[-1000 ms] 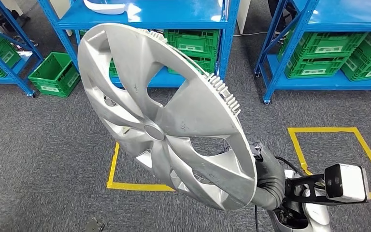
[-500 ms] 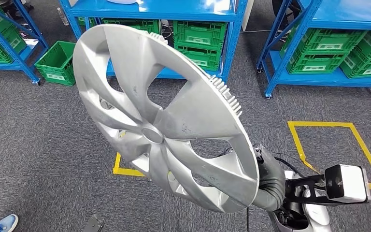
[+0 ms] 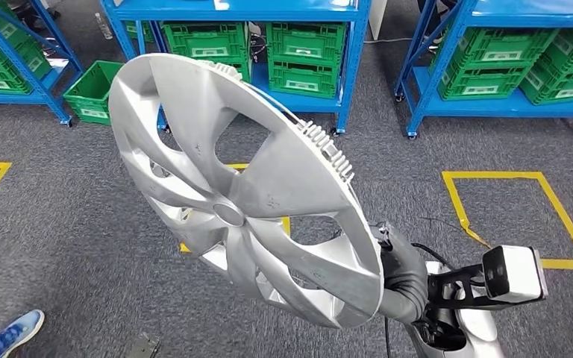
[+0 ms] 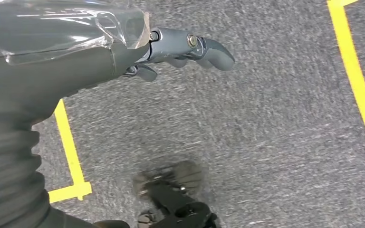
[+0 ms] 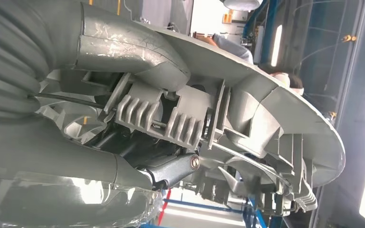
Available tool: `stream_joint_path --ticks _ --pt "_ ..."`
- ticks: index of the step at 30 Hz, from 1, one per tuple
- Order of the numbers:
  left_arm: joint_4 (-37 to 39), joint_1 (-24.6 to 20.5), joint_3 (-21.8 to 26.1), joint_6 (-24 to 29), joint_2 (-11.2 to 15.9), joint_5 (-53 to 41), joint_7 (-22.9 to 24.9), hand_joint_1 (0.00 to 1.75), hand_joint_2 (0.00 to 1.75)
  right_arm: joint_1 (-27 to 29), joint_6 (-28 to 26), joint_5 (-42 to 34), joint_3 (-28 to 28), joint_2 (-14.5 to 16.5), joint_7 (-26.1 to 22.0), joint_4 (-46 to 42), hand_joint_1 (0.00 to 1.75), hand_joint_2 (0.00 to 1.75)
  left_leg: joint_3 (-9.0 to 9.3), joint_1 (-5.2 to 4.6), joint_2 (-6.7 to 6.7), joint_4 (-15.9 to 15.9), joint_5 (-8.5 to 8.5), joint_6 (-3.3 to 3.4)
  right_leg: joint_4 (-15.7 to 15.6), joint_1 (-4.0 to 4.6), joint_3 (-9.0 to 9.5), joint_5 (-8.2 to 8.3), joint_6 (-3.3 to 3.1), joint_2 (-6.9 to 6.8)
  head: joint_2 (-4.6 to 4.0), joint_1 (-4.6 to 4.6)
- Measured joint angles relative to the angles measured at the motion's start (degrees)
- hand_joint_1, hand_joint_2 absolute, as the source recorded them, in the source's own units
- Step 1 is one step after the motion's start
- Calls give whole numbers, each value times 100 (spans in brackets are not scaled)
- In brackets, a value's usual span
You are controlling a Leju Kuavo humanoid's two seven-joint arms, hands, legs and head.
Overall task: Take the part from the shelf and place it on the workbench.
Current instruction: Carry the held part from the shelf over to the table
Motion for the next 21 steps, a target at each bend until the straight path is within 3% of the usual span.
stream_joint_path --ticks 1,2,4,6,7,9,10,11,12,14,15,16,18,19,21 --pt "0 -1 -2 0 2 2 0 0 175 0 0 -5 4 0 9 24 175 175 45 30 1 161 37 -34 38 -10 -95 48 21 -3 0 -2" --pt "0 -3 -7 1 3 4 0 0 175 0 -1 -13 8 0 20 48 175 175 194 58 2 108 170 -62 86 -26 -196 89 46 -5 0 -3" --pt "0 -18 -27 2 4 8 0 0 175 2 -1 -30 14 0 37 86 175 175 749 105 -5 -524 374 -99 195 -49 -377 158 117 -1 0 -6" --pt "-1 -37 -63 4 7 11 1 0 175 0 -1 -44 17 1 44 111 175 175 1258 96 -36 -1253 274 -61 259 -44 -474 230 206 0 0 -3" --pt "-2 -42 -81 5 8 14 2 0 175 -2 -1 -47 21 1 45 123 175 175 1364 76 -51 -1440 197 -19 260 -40 -492 275 252 -3 0 -3" --pt "-2 -43 -110 8 10 18 12 0 175 -1 -2 -44 34 1 45 155 175 175 1328 45 -46 -1510 255 110 224 -49 -522 378 340 -8 0 2" --pt "-2 -47 -121 9 11 20 21 0 175 1 -3 -40 40 -1 42 172 175 175 1277 40 -31 -1534 324 175 254 -56 -570 346 353 -3 0 2" --pt "-2 -54 -133 9 13 20 29 0 175 2 -3 -36 48 -2 38 186 175 175 1207 39 -14 -1557 408 245 363 -61 -642 219 335 4 0 9" --pt "-2 -61 -146 9 15 21 35 0 175 2 -4 -32 55 -4 33 198 175 175 1124 39 2 -1578 498 298 591 -64 -743 -9 293 11 0 14" --pt "-2 -68 -169 9 17 27 40 0 175 5 -6 -21 71 -8 22 225 175 175 936 0 15 -1573 660 356 1346 -60 -945 -546 223 29 0 21" --pt "-2 -68 -176 9 18 35 44 0 175 10 -7 -18 75 -10 16 242 175 175 840 -21 19 -1568 735 366 1712 -57 -1001 -698 232 35 0 21" --pt "-2 -68 -182 9 20 47 48 0 175 16 -7 -15 79 -13 10 261 175 175 744 -42 21 -1564 802 370 1946 -54 -983 -722 271 39 0 20" --pt "-2 -67 -196 9 27 76 70 0 175 24 -4 -8 83 -18 2 297 175 175 566 -77 21 -1559 927 364 1851 -44 -706 -476 366 41 0 20" --pt "-2 -66 -204 9 29 91 85 0 175 25 -4 -1 84 -20 -2 312 175 175 486 -89 18 -1555 991 353 1510 -28 -418 -364 364 41 0 19" --pt "-2 -60 -224 9 27 113 111 0 175 24 -10 16 86 -20 -10 326 175 175 380 -116 14 -1535 1108 313 563 31 284 -421 251 29 0 15"
